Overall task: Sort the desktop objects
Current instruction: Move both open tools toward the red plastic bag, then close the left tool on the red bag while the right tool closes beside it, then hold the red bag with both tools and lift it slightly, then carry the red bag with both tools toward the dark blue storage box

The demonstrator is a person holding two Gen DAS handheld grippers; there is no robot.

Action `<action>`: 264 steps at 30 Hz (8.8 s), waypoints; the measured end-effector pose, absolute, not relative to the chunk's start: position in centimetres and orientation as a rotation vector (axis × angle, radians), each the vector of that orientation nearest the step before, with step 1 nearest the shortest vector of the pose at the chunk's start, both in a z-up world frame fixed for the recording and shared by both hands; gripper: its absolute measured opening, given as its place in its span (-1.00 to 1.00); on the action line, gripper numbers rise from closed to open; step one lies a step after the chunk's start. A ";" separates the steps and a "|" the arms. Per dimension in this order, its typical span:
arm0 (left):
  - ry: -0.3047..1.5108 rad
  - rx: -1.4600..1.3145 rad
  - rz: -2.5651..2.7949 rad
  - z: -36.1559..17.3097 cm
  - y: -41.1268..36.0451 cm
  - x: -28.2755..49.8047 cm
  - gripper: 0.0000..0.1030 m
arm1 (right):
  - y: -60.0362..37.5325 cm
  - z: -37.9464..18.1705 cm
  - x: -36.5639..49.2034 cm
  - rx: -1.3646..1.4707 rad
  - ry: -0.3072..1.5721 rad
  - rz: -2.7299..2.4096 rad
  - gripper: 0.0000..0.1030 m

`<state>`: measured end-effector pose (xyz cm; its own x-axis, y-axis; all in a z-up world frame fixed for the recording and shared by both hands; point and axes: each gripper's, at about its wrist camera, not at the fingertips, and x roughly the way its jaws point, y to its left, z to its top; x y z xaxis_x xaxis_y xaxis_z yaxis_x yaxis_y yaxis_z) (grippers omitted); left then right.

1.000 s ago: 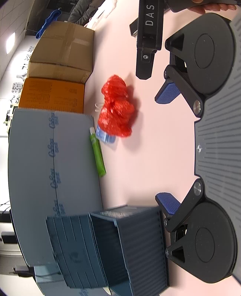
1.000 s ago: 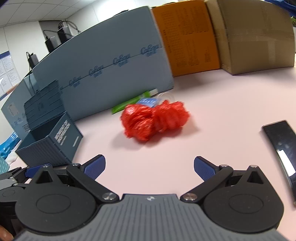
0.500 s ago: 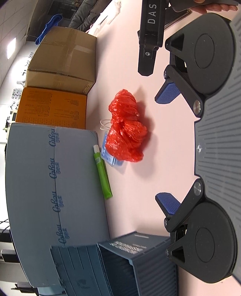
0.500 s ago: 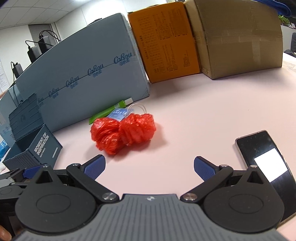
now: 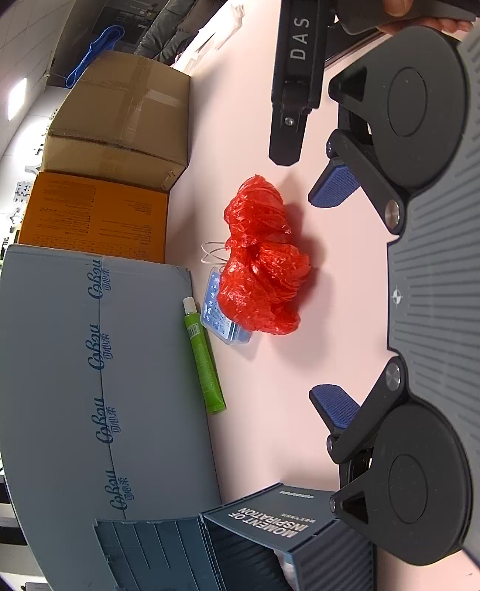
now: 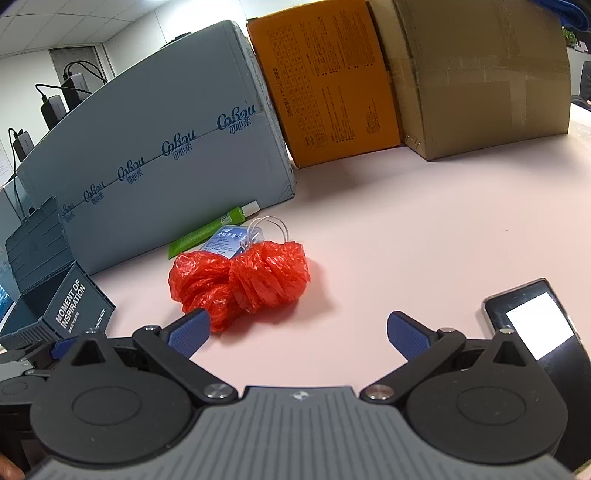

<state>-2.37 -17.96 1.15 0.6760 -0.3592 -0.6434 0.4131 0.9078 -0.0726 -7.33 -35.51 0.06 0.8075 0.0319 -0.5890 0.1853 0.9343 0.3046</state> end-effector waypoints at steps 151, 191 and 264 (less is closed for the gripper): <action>0.685 0.107 -0.560 -2.3 -19.4 2.1 -0.24 | -34.6 -2.7 0.1 0.203 0.609 0.121 0.60; 0.666 0.130 -0.636 -0.9 -19.3 -0.9 -0.24 | -34.2 -1.1 -4.4 0.292 0.622 0.080 -0.35; 0.473 0.083 -0.551 5.5 -8.1 -1.6 -0.24 | -23.4 5.3 -3.5 0.185 0.486 0.164 -0.34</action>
